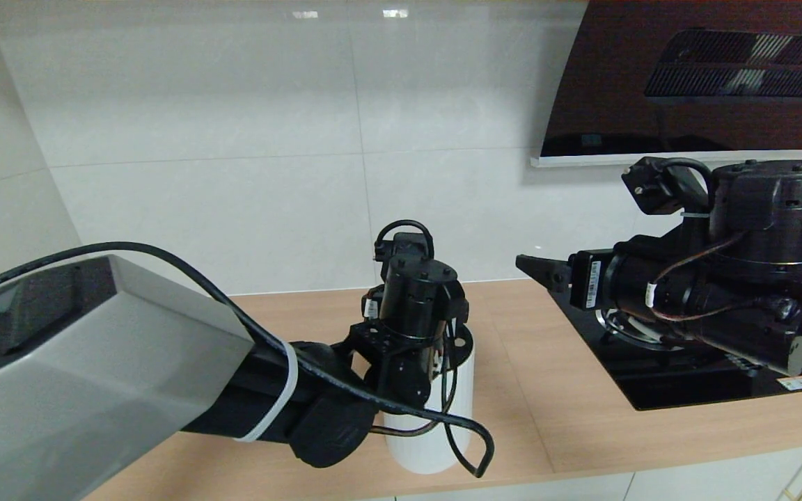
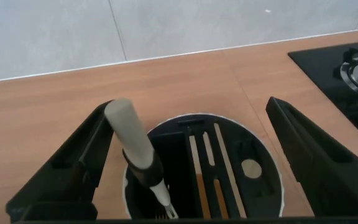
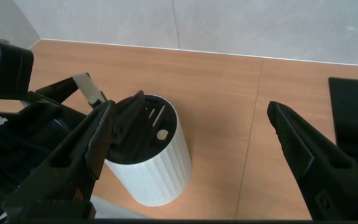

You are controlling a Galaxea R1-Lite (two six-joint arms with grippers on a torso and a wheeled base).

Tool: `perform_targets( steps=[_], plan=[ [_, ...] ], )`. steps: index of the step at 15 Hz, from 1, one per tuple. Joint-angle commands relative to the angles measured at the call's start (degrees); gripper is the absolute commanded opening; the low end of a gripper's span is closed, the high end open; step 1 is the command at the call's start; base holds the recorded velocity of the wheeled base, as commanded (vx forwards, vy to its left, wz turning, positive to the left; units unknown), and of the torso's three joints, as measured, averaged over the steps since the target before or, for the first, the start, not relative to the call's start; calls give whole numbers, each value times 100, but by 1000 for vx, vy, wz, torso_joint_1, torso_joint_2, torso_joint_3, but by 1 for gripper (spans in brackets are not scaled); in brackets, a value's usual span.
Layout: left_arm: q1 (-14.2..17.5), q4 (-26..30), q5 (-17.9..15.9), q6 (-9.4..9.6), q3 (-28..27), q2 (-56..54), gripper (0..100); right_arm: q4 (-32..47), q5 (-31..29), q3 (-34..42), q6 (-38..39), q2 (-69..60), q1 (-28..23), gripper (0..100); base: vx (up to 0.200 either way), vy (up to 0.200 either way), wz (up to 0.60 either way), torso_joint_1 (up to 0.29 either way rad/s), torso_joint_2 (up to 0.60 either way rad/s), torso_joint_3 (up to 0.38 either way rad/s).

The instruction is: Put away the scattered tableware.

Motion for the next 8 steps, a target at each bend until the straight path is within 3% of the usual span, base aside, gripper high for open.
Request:
perform_targets(
  steps=[1,7,8],
  plan=[
    [0,-7,7,-4,-2,-68,100,-1,0,2,1,8,1,100,0,0,0,0,0,0],
    [158,10,-107,5,358,-1580,100,34,-17,-6,-8,-185,-166,100,0,0,0,0,0,0],
    [369,10,-441,5,684,-2283,100,34,18,117,-342,-387,-333,100,0,0,0,0,0,0]
  ],
)
